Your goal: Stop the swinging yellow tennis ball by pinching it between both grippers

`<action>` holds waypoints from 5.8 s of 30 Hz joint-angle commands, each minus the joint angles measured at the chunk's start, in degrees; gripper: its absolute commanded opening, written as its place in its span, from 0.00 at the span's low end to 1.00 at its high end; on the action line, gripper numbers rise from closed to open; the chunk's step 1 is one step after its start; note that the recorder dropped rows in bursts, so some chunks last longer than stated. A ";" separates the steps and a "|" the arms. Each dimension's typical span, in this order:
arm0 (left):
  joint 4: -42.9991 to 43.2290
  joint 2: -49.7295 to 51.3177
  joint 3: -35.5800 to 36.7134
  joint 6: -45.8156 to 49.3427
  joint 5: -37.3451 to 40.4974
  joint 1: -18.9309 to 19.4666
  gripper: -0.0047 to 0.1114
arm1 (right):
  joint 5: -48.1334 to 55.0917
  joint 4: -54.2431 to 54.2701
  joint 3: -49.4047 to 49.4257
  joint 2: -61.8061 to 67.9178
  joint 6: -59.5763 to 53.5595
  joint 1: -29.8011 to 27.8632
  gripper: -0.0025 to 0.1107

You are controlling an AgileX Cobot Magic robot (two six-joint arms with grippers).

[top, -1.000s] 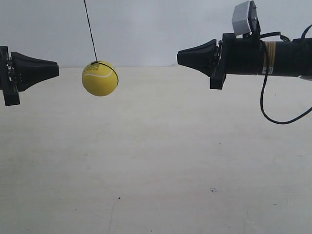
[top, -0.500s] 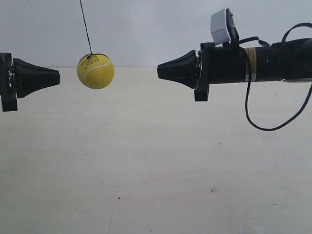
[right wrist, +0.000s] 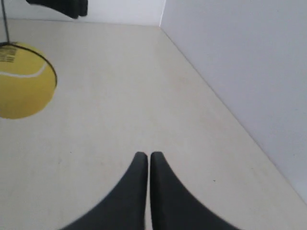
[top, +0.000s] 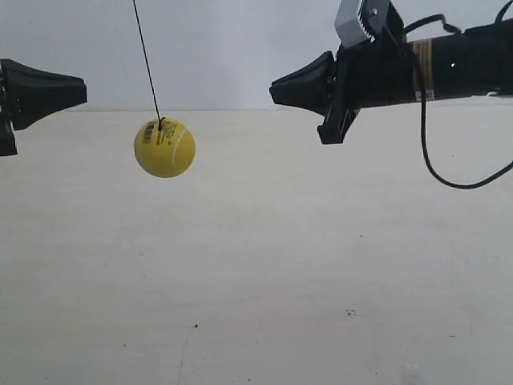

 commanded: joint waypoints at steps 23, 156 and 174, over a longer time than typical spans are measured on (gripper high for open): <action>-19.59 -62.49 13.46 -8.56 26.52 0.10 0.08 | 31.14 -12.14 -0.31 -45.98 24.99 -0.03 0.02; 10.92 -95.82 52.79 -48.86 46.80 -6.82 0.08 | 39.02 85.69 67.23 -85.23 -46.76 -0.03 0.02; -3.57 -91.07 46.92 -34.55 43.29 -6.82 0.08 | 30.49 81.90 63.91 -78.96 -44.46 -0.03 0.02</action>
